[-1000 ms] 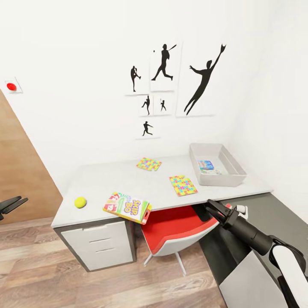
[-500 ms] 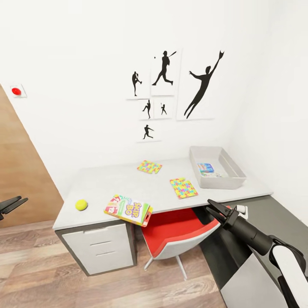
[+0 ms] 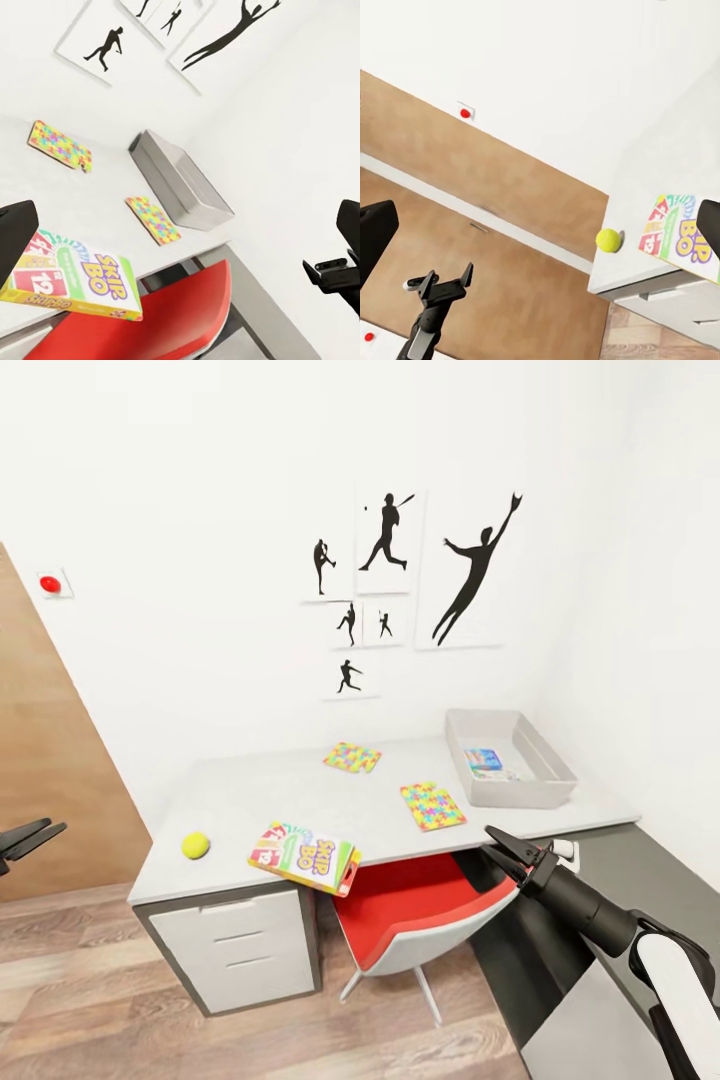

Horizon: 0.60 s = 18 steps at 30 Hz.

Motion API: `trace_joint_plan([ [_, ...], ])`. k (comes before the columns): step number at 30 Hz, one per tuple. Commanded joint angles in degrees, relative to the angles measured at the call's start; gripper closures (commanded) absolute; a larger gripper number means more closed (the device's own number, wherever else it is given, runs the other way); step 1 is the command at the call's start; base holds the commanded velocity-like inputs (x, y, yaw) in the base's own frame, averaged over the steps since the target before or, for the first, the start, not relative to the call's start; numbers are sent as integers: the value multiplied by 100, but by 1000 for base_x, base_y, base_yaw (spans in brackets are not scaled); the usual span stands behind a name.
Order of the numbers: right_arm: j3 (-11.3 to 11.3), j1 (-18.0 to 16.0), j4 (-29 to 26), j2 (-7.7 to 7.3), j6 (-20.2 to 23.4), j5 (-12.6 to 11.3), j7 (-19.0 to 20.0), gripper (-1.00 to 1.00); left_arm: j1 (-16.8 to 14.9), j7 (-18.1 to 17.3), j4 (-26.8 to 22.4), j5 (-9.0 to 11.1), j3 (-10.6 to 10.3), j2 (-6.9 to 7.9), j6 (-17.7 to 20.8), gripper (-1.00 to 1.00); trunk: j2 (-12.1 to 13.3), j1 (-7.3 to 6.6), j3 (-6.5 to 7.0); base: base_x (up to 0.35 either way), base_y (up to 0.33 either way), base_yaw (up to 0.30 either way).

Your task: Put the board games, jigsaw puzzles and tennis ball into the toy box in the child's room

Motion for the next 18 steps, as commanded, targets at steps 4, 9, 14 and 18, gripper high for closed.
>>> trace_joint_plan([
  [4,-7,-5,0,0,36,-4,10,-100,-5,-25,-5,-59,-100,-1,110,-100,-8,2,18,0,0,0],
  [9,-7,-4,0,0,36,-4,5,-100,-5,-25,-4,-85,-263,1,161,-100,-8,2,27,0,0,0],
  [14,-7,-5,0,0,36,-4,2,-100,-5,-25,-4,-89,-319,-3,185,-100,-8,2,28,0,0,0],
  [18,-7,-5,0,0,36,-4,4,-100,-5,-25,-4,-85,-336,-9,224,-100,-8,2,28,0,0,0],
])
